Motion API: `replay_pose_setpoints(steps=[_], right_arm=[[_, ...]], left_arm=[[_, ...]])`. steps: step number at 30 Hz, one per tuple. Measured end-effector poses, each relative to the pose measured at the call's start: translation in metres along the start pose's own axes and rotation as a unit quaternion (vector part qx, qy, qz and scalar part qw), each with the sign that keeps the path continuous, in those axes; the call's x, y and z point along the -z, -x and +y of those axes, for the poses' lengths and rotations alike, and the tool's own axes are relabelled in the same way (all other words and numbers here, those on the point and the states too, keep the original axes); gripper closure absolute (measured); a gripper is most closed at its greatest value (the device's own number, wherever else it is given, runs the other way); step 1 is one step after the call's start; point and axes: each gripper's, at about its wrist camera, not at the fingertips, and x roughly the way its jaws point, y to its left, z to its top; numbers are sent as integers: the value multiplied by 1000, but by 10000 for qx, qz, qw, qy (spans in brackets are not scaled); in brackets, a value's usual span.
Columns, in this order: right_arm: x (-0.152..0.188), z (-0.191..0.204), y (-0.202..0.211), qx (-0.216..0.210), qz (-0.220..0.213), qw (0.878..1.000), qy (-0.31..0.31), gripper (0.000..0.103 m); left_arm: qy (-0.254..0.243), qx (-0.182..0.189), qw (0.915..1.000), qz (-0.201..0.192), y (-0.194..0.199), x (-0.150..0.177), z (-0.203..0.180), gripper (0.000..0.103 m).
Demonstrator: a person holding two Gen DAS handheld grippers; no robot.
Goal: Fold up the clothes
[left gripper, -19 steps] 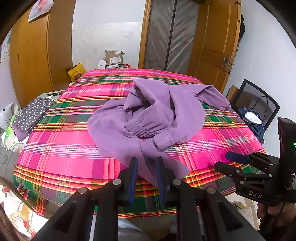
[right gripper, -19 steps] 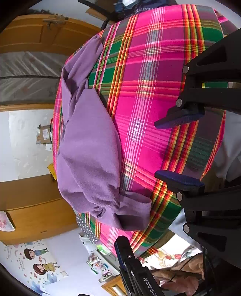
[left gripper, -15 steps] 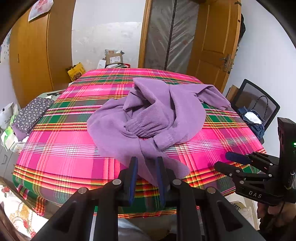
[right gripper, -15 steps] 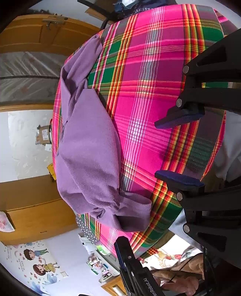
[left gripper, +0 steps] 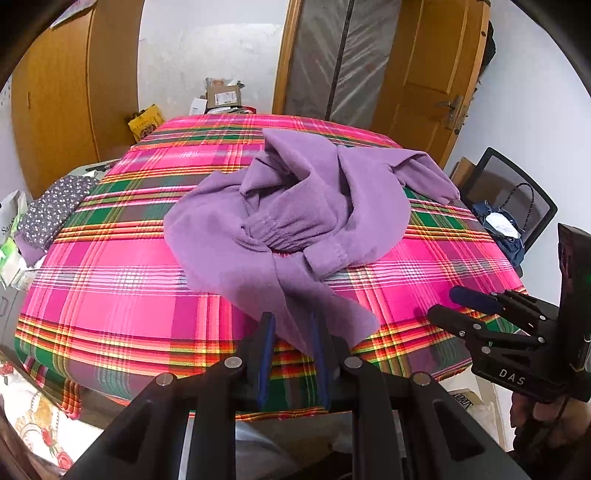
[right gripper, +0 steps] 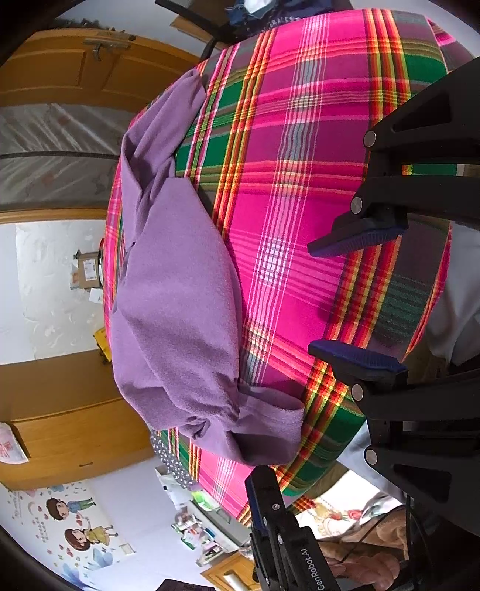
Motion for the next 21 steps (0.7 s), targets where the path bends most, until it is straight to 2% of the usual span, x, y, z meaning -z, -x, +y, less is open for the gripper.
replay_pose_setpoints(steps=[7,21], right_arm=[[0,1,1,2,4,10000,-11,55],[2,1,2,4,10,10000,-49,55]], left_arm=[[-89,-12,10000,-30,2,-1,-4,82],[107,-103,9998,116,0,0,3,82]])
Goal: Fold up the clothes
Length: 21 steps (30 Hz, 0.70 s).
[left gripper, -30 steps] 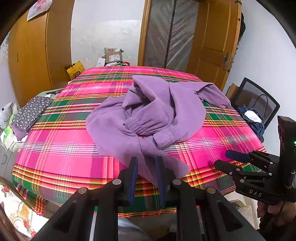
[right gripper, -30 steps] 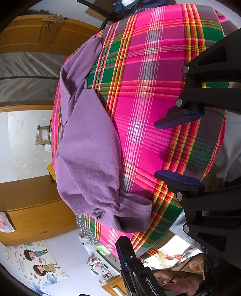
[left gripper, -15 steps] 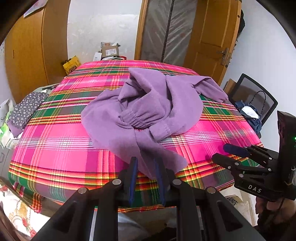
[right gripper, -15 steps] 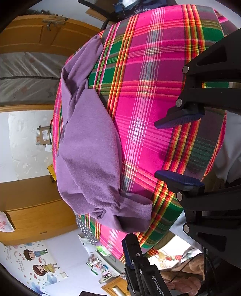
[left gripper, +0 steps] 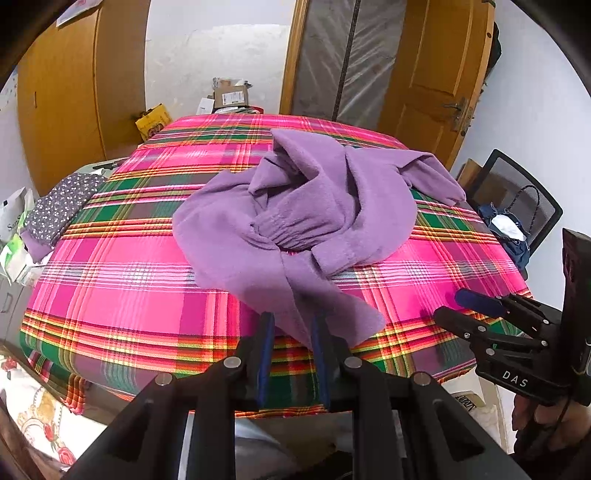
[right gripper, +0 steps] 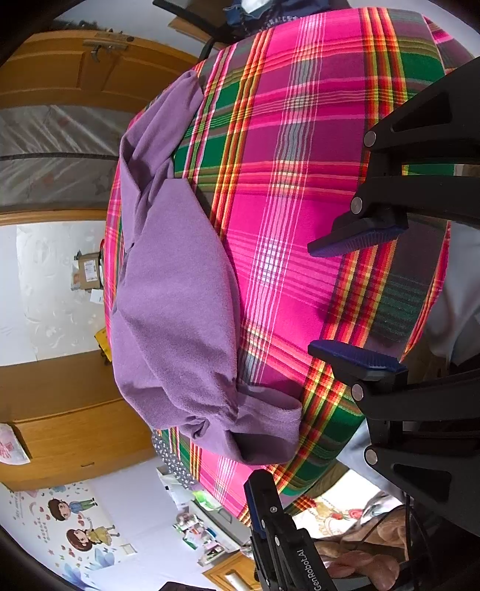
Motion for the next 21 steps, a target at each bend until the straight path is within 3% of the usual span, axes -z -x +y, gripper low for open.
replay_pose_setpoints(steps=[13,21], right_arm=[[0,0,1,5,-18,10000,7,55],[1,-1,2,17,-41,10000,-4,55]], left_arm=[[-113,176,9997,-113,6,1,-7,82],[-32,11,9998,-209,8,0,-3,82]])
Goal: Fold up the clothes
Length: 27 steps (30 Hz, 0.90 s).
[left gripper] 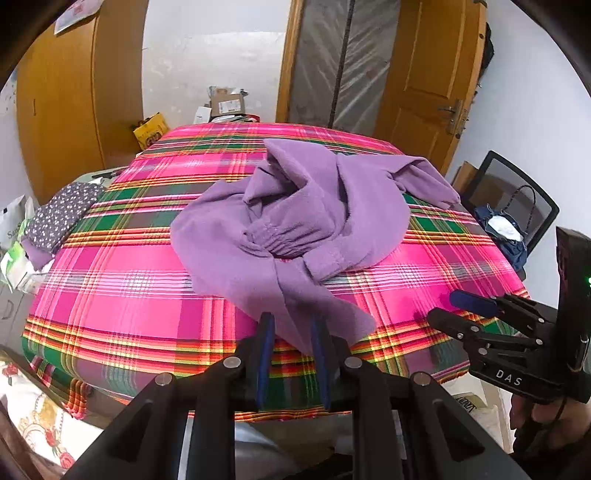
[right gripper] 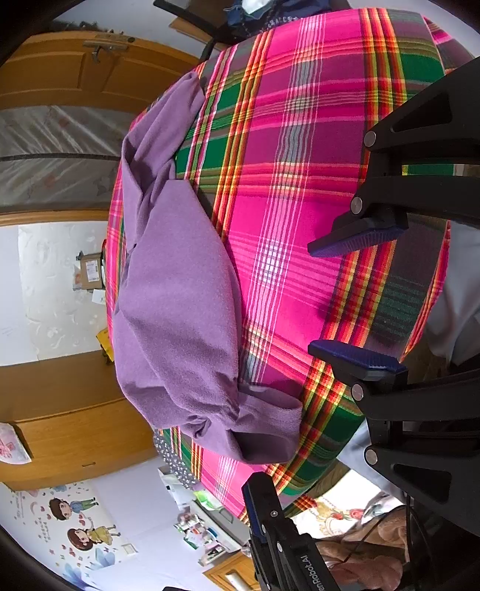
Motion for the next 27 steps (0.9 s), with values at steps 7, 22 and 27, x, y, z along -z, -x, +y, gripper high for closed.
replay_pose_setpoints(steps=[7,22,27], right_arm=[[-1,0,-1,-8,-21,10000,2,55],[-10,0,8,-22,-396,9992,-105,50],[-10,4,4,-177,-276,9994,-50,50]], left_arm=[[48,-167,9998,-39,-2,-3,4,82],[-126,-170,9997,-95,-2,-5,6,85],[-160,-164,9997,-55,-3,-4,6,85]])
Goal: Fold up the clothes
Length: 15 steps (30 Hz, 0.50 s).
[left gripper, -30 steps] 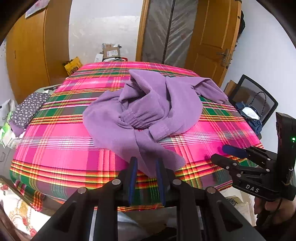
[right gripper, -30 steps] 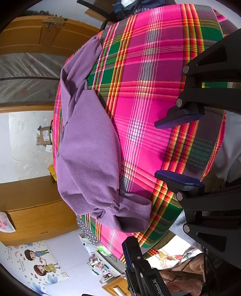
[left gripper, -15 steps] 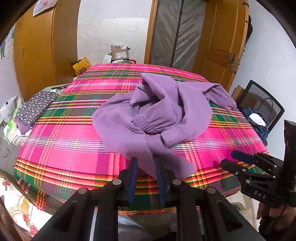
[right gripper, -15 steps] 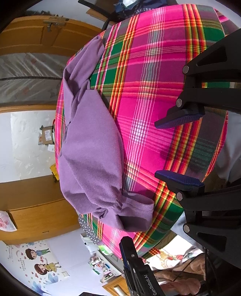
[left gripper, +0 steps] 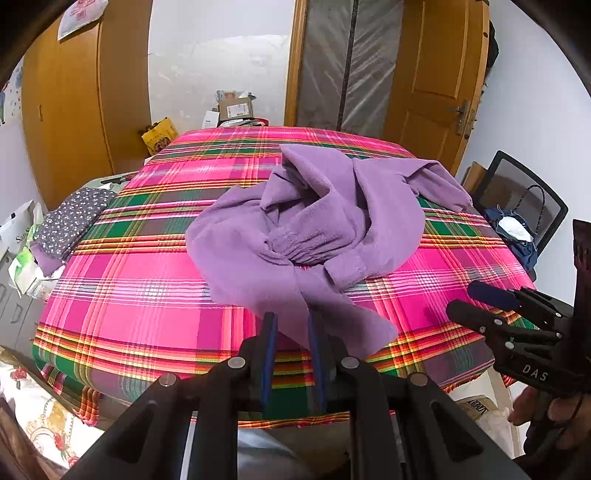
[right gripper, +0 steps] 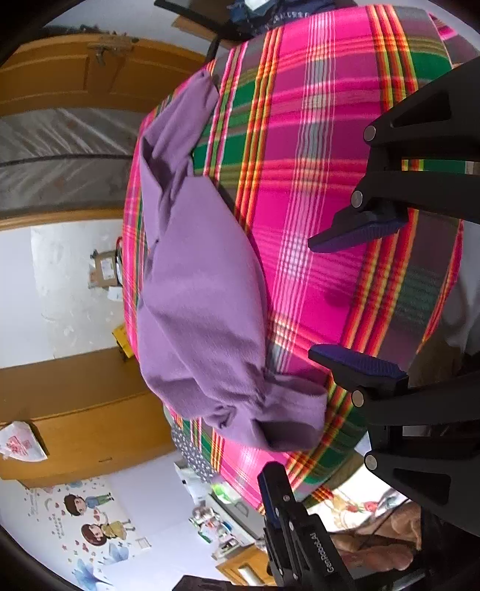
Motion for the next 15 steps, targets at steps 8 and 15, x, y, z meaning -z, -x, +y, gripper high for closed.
replay_pose_setpoints(steps=[8,15], right_arm=[[0,6,-2,5,87,9999,120,50],[0,8,-3,44,132,9998,156,50]], left_arm=[[22,30,9999,107,-4,0,3,85],[-75,57,9999,138,-6,2,1,85]])
